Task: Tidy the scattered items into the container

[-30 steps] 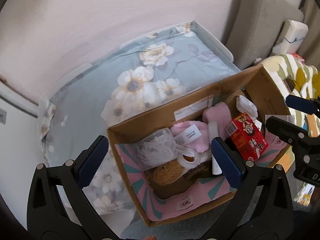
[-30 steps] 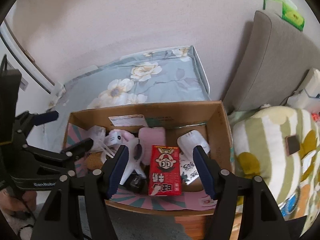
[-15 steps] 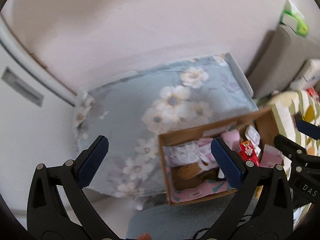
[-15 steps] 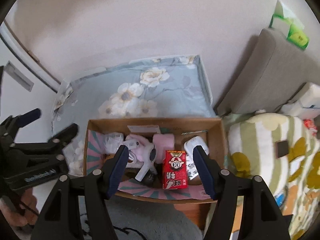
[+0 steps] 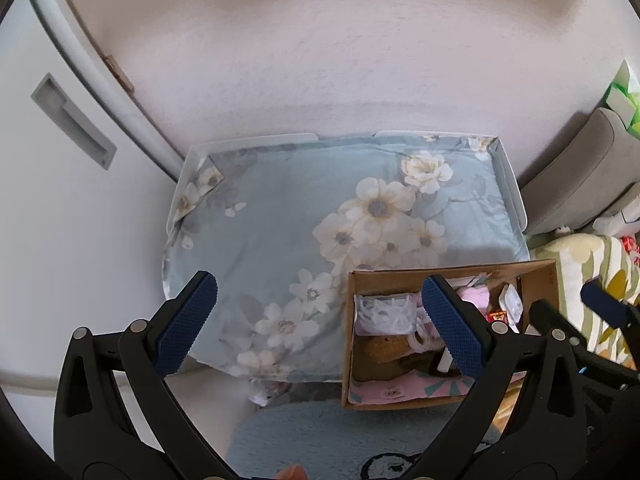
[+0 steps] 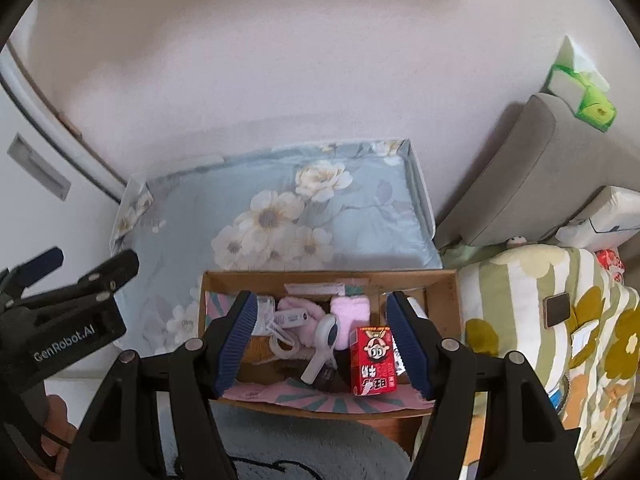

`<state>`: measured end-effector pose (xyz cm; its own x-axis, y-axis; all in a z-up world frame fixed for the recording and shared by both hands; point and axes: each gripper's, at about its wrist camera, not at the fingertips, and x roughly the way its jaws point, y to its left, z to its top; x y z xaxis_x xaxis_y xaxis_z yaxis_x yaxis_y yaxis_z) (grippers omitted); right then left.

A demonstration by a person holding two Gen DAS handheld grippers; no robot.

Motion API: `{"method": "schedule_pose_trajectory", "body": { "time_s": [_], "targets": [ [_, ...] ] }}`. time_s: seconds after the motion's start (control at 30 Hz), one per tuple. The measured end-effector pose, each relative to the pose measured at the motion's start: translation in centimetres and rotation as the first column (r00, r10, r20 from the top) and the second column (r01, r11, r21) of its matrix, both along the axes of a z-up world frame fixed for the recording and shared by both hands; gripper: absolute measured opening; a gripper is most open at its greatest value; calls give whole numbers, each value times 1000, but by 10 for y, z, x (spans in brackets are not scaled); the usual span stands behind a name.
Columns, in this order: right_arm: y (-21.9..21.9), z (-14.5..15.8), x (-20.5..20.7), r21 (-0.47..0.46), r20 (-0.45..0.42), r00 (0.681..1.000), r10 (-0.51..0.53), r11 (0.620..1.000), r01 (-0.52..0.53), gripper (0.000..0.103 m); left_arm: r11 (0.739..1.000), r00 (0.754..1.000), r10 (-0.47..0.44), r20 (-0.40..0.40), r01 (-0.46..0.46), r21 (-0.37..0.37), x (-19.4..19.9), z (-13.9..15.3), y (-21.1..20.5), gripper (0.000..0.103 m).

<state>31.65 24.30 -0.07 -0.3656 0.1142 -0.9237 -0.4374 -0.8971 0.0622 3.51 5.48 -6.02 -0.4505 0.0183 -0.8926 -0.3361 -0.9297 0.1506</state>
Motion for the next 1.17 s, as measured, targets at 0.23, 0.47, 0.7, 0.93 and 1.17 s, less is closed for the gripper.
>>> {"method": "schedule_pose_trajectory", "body": {
  "time_s": [0.23,0.47,0.7,0.93,1.17],
  "targets": [
    [1,-6,-7,13,6,1000,-9,1000,9,63,1000,999,0,-50,1,19,-5,10,0,102],
    [3,-1,-9,20,-19,999,-26,999,27,63,998,992,-31,-122,36,42,-5,28,4,102],
    [4,1,-12,20,-29,999,-34,999,35,63,997,988,-56,-142,63,42,-7,33,6,102],
    [4,1,-12,21,-27,999,-32,999,33,63,996,986,-70,-149,77,44,-8,32,4,102],
    [4,2,-12,22,-25,999,-33,999,33,63,996,985,-77,-156,83,34,-9,32,4,102]
  ]
}}
